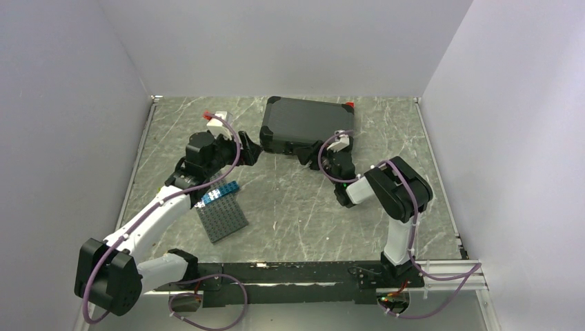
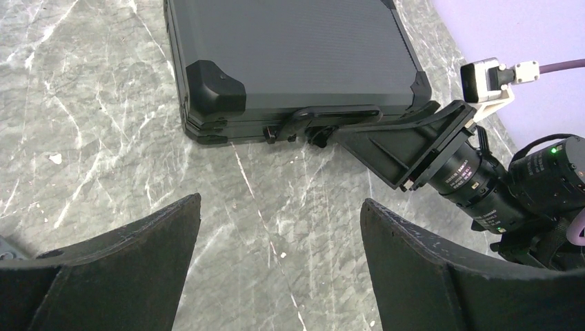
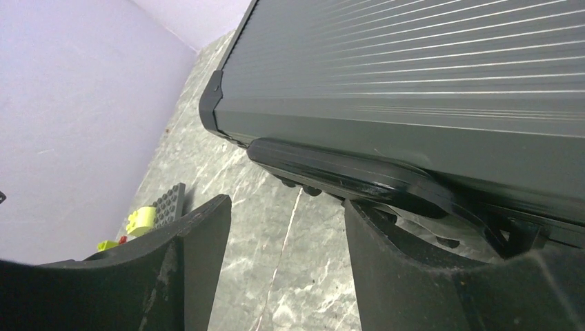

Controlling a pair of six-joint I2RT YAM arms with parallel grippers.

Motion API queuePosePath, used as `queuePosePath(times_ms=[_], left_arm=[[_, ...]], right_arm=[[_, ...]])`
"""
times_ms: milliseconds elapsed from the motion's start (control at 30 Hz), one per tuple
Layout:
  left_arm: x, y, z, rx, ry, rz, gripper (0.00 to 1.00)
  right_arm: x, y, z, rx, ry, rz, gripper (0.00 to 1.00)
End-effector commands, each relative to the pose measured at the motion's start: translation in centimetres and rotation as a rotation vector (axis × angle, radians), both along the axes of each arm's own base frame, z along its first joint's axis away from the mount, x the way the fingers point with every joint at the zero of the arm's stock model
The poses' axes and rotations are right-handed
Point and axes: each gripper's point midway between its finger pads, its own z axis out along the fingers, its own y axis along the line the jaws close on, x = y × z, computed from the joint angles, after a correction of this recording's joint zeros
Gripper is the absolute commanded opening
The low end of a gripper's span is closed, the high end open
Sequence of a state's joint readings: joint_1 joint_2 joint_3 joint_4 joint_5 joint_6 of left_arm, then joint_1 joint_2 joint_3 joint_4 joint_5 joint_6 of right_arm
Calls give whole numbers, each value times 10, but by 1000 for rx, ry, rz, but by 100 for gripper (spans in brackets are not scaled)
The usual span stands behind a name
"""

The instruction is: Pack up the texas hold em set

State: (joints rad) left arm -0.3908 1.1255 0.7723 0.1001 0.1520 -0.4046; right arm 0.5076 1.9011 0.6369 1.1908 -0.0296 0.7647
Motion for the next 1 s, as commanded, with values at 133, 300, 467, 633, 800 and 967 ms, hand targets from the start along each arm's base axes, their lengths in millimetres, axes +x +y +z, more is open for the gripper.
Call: queuePosePath(times_ms=[133, 300, 467, 633, 800, 967], left_arm=[[-1, 5, 19, -5, -71, 10, 90], [-1, 5, 19, -5, -73, 10, 90], [-1, 5, 19, -4, -71, 9, 90], [-1, 5, 18, -2, -72, 10, 90], [-1, 4, 16, -3, -66, 5, 90], [-2, 5, 15, -1, -62, 7, 90]], right_arm=[[22, 4, 41, 37, -120, -37, 66], [29, 0, 37, 13, -123, -80, 66], [34, -9, 39, -4, -130, -133, 66], [33, -20, 45, -12, -139, -176, 67], [37, -14, 53, -13, -154, -160, 68], [45, -15, 52, -27, -131, -183, 68]])
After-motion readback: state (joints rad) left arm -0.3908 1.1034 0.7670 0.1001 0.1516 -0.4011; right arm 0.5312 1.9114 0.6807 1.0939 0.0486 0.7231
